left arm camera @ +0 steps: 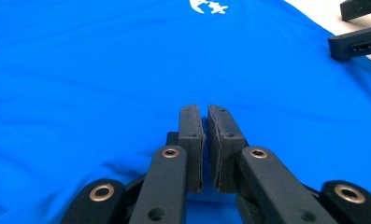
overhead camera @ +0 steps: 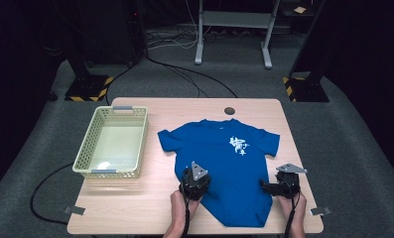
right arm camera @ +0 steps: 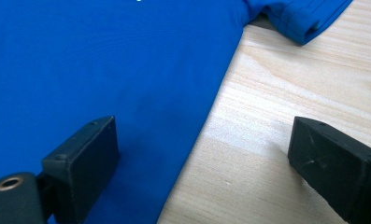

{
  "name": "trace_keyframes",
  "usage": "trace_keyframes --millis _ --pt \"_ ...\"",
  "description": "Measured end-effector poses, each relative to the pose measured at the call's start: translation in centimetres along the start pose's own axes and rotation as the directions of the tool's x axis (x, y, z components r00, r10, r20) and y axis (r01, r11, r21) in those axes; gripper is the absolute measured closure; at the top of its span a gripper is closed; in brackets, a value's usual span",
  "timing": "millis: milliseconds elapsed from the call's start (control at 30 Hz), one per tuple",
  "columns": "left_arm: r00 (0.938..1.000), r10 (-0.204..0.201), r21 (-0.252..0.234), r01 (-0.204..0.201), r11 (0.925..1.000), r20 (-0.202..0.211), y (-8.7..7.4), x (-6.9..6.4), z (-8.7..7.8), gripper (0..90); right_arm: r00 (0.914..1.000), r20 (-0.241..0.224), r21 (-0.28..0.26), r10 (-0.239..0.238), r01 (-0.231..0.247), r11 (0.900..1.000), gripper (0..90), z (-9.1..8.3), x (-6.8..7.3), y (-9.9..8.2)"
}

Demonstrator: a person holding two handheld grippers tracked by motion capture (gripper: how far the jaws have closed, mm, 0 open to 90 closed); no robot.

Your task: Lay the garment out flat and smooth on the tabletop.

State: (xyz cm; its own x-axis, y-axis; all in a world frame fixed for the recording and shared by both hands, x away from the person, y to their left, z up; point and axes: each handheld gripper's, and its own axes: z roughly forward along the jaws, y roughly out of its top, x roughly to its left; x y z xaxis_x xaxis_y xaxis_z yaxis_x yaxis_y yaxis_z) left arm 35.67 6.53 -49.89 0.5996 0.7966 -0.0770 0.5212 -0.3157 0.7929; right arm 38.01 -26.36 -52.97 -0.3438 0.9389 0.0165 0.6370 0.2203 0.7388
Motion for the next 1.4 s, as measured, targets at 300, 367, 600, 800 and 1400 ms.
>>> trace_keyframes --millis 300,367,600,800,1400 --pt "1.0 -0.003 -0.011 0.003 0.9999 -0.001 -0.3 0.1 -0.8 84.0 1.0 0.002 -0.001 0.002 -0.002 1.0 8.6 0.0 0.0 0.0" --pt "1.0 -0.006 -0.013 0.006 0.9999 -0.003 -0.3 0.2 -0.9 84.0 1.0 0.002 -0.001 0.002 -0.002 1.0 8.6 0.0 0.0 0.0" --pt "1.0 0.003 -0.022 -0.003 0.9998 -0.005 -0.5 0.1 -1.7 84.0 1.0 0.002 -0.002 0.002 -0.002 1.0 8.8 0.0 0.0 0.0" --pt "0.9999 0.008 -0.026 -0.008 0.9996 -0.007 -0.7 0.0 -2.2 84.0 1.0 0.003 -0.003 0.006 -0.006 1.0 9.6 0.0 0.0 0.0" --pt "0.9997 -0.01 -0.043 0.009 0.999 -0.022 -1.7 0.5 -3.5 84.0 1.0 0.005 -0.005 0.006 -0.006 1.0 10.1 0.0 0.0 0.0"
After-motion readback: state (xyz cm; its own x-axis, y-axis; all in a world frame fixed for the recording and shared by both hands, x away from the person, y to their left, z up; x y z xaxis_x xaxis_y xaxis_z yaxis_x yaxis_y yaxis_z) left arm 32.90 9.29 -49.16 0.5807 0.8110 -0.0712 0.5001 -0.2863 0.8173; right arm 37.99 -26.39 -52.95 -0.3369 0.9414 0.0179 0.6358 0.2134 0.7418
